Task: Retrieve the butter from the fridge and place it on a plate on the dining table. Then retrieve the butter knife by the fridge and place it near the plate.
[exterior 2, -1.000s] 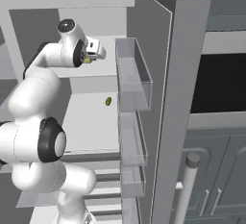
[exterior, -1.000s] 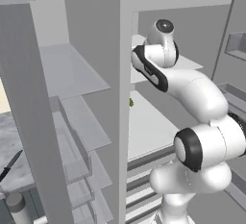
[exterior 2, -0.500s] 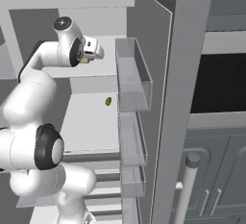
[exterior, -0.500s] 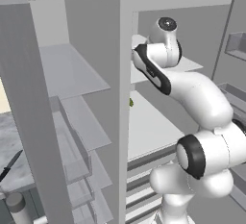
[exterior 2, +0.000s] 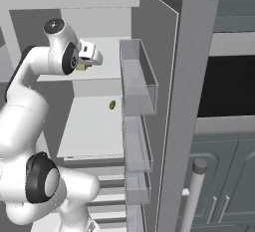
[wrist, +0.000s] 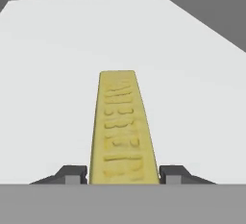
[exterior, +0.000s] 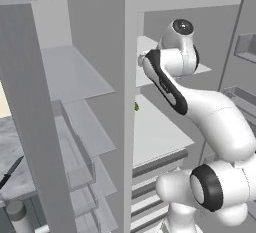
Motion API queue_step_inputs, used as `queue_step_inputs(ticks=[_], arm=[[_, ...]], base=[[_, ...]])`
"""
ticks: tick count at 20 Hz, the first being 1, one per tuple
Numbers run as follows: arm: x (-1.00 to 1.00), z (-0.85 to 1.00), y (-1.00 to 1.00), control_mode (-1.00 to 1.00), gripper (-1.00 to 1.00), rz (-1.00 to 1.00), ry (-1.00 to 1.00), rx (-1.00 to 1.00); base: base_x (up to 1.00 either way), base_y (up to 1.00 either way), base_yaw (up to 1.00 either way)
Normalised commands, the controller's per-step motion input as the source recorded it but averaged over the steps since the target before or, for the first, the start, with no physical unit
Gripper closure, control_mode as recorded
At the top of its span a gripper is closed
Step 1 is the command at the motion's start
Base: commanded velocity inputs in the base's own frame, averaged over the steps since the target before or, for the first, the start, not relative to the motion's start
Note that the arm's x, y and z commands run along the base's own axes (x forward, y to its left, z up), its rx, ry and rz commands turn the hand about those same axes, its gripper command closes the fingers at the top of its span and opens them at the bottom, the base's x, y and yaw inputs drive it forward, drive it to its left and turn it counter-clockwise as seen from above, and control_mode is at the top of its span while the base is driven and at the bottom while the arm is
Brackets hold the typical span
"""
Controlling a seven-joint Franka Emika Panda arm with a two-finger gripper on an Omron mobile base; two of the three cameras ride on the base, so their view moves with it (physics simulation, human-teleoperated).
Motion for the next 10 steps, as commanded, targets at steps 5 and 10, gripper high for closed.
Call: queue_step_inputs(ticks=[5,10], arm=[[-0.81,0.11,0.0,-1.0,1.0,0.0,0.0,0.0],[-0.98,0.01,0.0,-1.0,1.0,0.0,0.0,0.0]], base=[[0.0,0.0,0.0],[0.0,0.0,0.0]])
